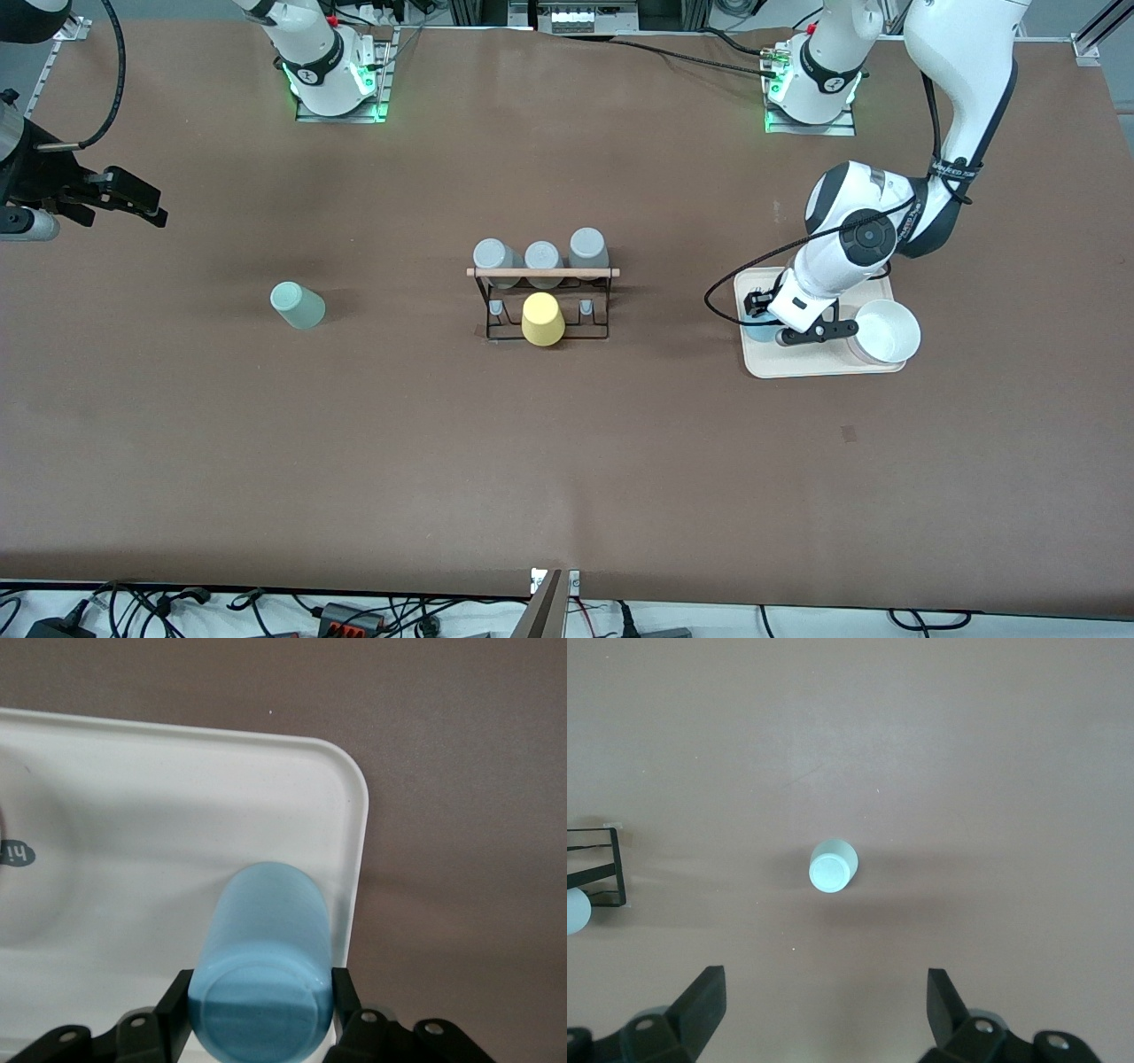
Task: Hang scattered cups on rack with three cups
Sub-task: 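Close the left gripper on the light blue cup and lift it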
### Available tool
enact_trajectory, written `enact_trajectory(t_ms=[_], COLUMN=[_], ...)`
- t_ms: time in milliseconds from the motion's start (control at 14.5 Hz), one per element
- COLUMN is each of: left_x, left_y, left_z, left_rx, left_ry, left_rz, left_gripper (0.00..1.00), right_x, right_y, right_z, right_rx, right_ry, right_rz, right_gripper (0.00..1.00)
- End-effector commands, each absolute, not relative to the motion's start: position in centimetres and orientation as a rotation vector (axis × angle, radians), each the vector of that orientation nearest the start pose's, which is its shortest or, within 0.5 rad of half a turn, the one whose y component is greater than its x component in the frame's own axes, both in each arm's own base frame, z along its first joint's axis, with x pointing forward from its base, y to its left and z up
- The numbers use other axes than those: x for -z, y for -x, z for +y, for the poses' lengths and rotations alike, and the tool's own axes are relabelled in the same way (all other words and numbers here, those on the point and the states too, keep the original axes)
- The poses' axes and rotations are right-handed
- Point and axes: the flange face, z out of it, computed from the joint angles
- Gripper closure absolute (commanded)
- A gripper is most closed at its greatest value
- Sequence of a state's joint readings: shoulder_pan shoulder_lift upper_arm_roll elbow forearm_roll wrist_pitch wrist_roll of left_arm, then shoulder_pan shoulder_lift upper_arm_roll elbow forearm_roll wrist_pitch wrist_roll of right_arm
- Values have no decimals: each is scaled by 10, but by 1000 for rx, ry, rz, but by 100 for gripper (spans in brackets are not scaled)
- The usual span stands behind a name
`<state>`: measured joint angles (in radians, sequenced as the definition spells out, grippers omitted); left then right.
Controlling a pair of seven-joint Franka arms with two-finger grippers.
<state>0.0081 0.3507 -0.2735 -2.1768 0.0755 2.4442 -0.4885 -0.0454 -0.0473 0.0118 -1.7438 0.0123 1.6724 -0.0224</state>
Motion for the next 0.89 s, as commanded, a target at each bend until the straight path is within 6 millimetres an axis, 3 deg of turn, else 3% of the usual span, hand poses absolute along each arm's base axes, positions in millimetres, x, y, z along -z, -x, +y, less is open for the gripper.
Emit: enact_trajectory(t_ms=[0, 138, 413, 620, 826], left_x=[-235, -254, -328, -372, -397], left_y=[-537, -550, -595, -602, -613], left_z=[-145, -148, -171, -223, -275], left_rx=[-104, -93, -69, -27, -20], left_ry=[3131, 3128, 3129, 3128, 3122], left_rz=[-282, -273, -325, -491, -670], left_gripper=[52, 53, 53, 53, 53], right_x=[-580, -580, -579, -579, -580], right_y=[-543, -543, -543, -543, -544], right_z=[-18, -18, -18, -18, -18], right_rx=[-33, -35, -35, -33, -26], right_ry=[3131, 3131, 3131, 3131, 3131], right_rz=[-5, -5, -3, -3, -5], right_gripper=[0, 0, 0, 0, 0])
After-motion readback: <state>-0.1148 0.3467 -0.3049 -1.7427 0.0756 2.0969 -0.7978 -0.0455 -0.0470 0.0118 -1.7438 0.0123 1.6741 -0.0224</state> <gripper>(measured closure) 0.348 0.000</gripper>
